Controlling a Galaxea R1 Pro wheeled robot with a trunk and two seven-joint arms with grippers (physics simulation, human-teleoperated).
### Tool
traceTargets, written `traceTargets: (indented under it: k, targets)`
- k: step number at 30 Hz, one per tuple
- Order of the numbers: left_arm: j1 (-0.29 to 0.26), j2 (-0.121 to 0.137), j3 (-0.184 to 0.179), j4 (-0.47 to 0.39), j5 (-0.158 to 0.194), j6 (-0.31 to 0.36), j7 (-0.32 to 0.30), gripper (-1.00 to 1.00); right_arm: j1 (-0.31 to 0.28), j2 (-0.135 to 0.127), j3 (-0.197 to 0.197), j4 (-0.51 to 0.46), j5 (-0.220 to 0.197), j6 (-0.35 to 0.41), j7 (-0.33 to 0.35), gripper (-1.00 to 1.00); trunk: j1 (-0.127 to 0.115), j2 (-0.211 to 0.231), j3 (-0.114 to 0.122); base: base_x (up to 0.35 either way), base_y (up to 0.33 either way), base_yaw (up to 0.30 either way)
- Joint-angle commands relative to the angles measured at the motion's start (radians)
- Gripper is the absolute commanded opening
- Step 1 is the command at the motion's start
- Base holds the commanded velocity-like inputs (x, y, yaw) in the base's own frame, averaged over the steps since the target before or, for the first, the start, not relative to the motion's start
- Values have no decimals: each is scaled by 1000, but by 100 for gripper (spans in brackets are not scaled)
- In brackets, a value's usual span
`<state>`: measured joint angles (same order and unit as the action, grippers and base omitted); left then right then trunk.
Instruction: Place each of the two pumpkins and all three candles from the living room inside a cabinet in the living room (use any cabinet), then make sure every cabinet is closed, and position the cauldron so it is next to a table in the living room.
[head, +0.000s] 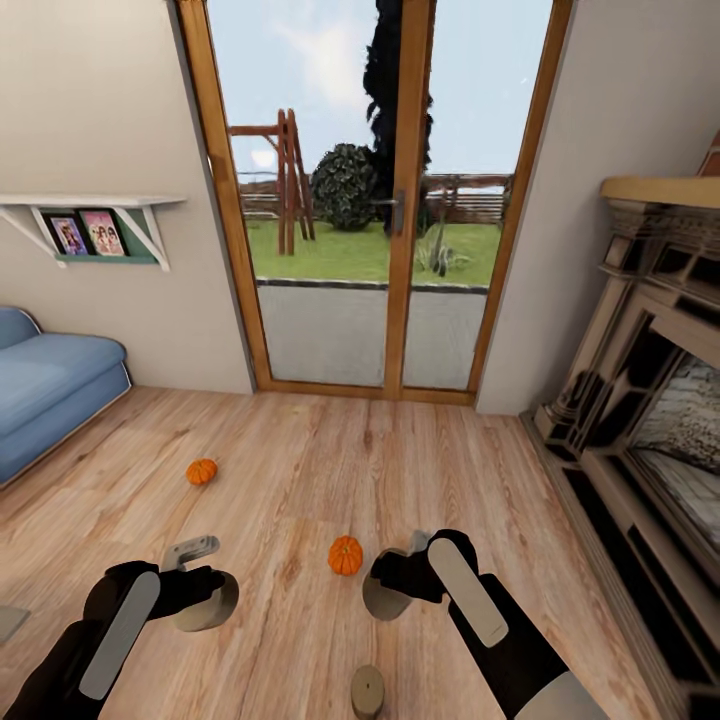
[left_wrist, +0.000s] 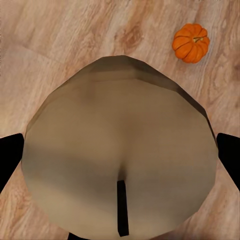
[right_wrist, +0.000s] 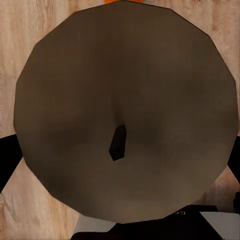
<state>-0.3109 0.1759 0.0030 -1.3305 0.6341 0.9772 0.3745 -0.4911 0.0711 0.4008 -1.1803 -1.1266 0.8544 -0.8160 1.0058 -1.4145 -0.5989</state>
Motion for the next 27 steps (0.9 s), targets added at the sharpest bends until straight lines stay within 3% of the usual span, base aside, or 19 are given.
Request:
traceTargets:
  k: [1,6,27]
  targets:
    - [-1,0,0,-1,10,3,9,-100,-1,0,-7,-1,-10,1,-8,-100,-4,7,2,0,0,0]
    - [-1,0,0,-1,10,3,9,-100,-1,-1,-54,-3,-17,2,0,-100,-23,42,18,0,0,0]
    - [-1,2,0,-1,10,3,9,-100,0,-1,-62,-1,-21,2,3,-100,-104,189,84,0,0,0]
